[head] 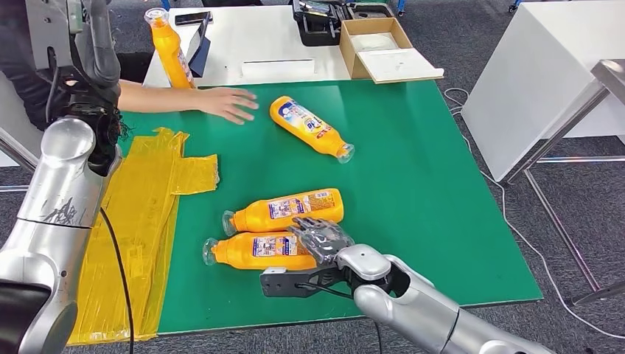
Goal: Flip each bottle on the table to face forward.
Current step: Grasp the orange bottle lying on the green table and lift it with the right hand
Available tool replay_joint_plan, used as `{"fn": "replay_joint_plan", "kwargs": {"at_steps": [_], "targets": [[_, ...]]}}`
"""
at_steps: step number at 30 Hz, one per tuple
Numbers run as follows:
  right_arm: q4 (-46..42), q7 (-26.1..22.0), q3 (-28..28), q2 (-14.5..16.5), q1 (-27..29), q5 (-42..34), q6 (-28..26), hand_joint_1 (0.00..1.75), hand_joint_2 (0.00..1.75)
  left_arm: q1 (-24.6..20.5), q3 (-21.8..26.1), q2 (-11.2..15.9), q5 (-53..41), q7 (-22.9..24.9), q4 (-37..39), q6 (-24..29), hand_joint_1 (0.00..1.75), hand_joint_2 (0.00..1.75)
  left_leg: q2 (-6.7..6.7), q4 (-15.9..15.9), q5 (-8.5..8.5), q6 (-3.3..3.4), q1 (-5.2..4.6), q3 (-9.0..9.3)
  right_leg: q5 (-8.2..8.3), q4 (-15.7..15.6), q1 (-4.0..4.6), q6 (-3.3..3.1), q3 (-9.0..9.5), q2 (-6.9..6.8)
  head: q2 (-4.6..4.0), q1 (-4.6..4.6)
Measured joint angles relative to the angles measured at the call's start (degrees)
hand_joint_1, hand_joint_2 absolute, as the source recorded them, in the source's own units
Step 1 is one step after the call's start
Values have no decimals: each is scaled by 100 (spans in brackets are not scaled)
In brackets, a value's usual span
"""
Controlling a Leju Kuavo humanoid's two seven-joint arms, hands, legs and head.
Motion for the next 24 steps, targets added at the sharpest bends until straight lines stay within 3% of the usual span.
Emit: {"fn": "replay_joint_plan", "kwargs": {"at_steps": [17, 19, 21, 24], "targets": [[1064, -26, 275, 373, -269, -133, 15, 0, 175, -2, -7, 0, 48, -10, 3, 64, 0, 0, 1, 0, 0, 0, 0, 3, 0, 0, -1, 0, 0, 1, 0, -1], [1190, -52, 337, 397, -315, -108, 22, 76, 175, -6, -8, 0, 54, -19, 12, 64, 0, 0, 1, 0, 0, 0, 1, 4, 0, 0, -1, 0, 0, 1, 0, -1], [1334, -87, 413, 416, -352, -90, 74, 163, 175, -14, -10, -2, 59, -28, 34, 65, 0, 0, 1, 0, 0, 0, 1, 5, 0, 0, -1, 0, 0, 0, 0, 0], [1516, -159, 528, 427, -381, -53, 208, 175, 175, -16, -13, -4, 70, -51, 53, 68, 0, 0, 4, 0, 0, 0, 1, 7, 0, 0, -1, -1, 1, 2, 0, 1]]}}
